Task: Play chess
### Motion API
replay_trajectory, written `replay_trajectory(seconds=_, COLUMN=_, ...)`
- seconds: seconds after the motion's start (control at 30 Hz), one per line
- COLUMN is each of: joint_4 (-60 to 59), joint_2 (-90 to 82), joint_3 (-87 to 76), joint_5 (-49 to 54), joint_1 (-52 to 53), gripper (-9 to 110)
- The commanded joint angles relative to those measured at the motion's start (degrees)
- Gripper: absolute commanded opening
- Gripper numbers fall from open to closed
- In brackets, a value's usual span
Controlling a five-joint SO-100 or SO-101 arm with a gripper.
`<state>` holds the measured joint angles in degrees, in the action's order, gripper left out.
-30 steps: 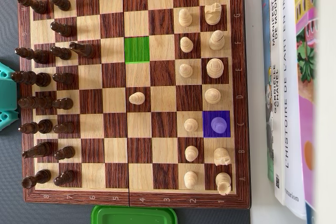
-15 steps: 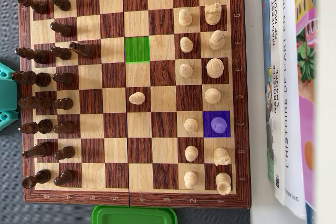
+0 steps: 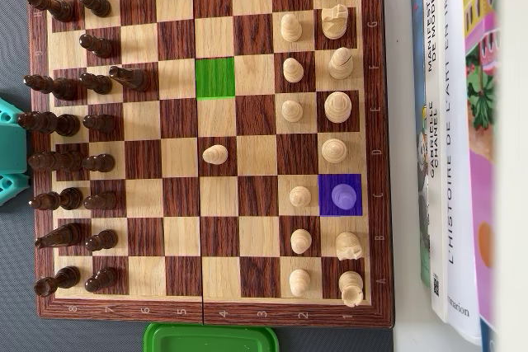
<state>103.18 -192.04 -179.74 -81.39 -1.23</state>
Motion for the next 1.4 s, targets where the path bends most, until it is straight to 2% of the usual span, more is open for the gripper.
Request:
replay_trajectory(seconds=0.0, joint_4=0.1, joint_2=0.4, joint_3=-1.2, joint_5=0.4, joint_1=0.3, gripper=13)
replay_trajectory(seconds=1.1, joint_4=-0.4, joint_2=4.6, joint_3=-1.3, joint_5=0.5, joint_1=0.3, gripper=13)
replay_trajectory(seconds=1.37, joint_4=-17.7, joint_2=10.9, joint_3=7.6, joint_5=9.5, joint_1=-0.4, gripper=13)
